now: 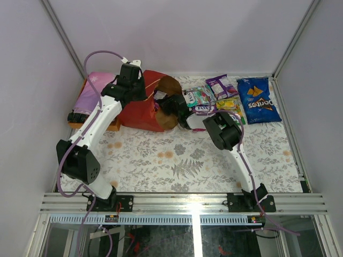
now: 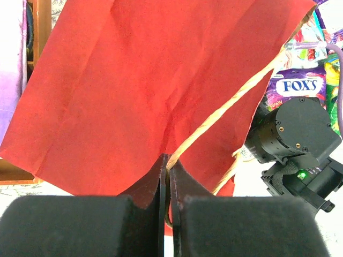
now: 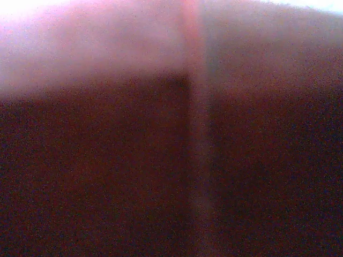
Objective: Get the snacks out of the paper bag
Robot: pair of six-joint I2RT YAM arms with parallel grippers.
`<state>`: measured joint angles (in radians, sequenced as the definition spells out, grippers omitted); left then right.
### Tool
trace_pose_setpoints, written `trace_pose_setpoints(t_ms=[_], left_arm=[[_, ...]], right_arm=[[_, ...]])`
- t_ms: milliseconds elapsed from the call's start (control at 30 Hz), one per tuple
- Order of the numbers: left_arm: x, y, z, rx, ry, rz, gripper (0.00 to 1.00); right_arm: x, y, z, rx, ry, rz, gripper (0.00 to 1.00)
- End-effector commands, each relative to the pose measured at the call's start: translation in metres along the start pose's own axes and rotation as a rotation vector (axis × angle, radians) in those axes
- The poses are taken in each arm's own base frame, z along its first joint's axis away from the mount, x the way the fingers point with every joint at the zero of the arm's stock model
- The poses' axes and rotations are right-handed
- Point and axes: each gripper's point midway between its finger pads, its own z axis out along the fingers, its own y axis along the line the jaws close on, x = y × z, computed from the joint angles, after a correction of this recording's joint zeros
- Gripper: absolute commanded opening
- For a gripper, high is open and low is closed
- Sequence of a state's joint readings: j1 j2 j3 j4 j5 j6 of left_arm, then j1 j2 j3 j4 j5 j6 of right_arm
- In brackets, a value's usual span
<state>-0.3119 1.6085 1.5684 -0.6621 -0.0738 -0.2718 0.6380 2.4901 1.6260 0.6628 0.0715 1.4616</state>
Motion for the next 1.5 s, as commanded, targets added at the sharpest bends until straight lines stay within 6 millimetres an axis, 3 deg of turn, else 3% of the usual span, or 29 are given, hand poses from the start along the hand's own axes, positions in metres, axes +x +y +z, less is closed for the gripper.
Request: trace_pose_setpoints(t_ms=[0,133,333,400,567,767,933,1067,1133,1233,1467], left_arm=[[-0.006,0.003,-0.004,0.007,-0.03,0.01,0.0],[-0.007,0.004,-0.004,0.003,-0.031,0.008,0.0],[-0.007,0.008,-0.003,-0.011,-0.033,0.006,0.0],[-0.008,0.009,-0.002,-0.012,-0.034,0.001,0.0],[-0.007,0.012,0.0,-0.022,-0.029,0.0,0.0],[-0.009,0.016,-0.003,-0.038,-0.043,0.002,0.0],[-0.011,0.014,-0.006,-0.028,-0.048,0.002,0.0],[-0.01,0.01,-0.006,-0.01,-0.043,-0.002,0.0],[-0.01,0.008,-0.007,0.003,-0.041,-0.005,0.0],[-0.009,0.004,-0.006,0.022,-0.033,-0.009,0.0],[-0.009,-0.001,-0.008,0.051,-0.03,-0.017,0.0]], right_arm=[[-0.001,0.038,0.002,-0.091,-0.027,-0.049,0.21],[0.001,0.056,-0.008,-0.123,-0.002,-0.084,0.02],[0.001,0.072,-0.058,-0.053,0.058,-0.238,0.0],[0.005,0.084,-0.081,-0.057,0.111,-0.302,0.0],[0.033,0.091,-0.152,-0.087,0.341,-0.472,0.0],[0.043,0.048,-0.249,0.001,0.605,-0.676,0.0],[0.005,0.021,-0.329,0.191,0.593,-0.838,0.0],[-0.047,0.014,-0.374,0.263,0.41,-0.717,0.0],[-0.069,0.011,-0.392,0.301,0.301,-0.665,0.0],[-0.087,0.004,-0.415,0.382,0.176,-0.601,0.0],[-0.119,-0.056,-0.445,0.578,-0.186,-0.288,0.0]])
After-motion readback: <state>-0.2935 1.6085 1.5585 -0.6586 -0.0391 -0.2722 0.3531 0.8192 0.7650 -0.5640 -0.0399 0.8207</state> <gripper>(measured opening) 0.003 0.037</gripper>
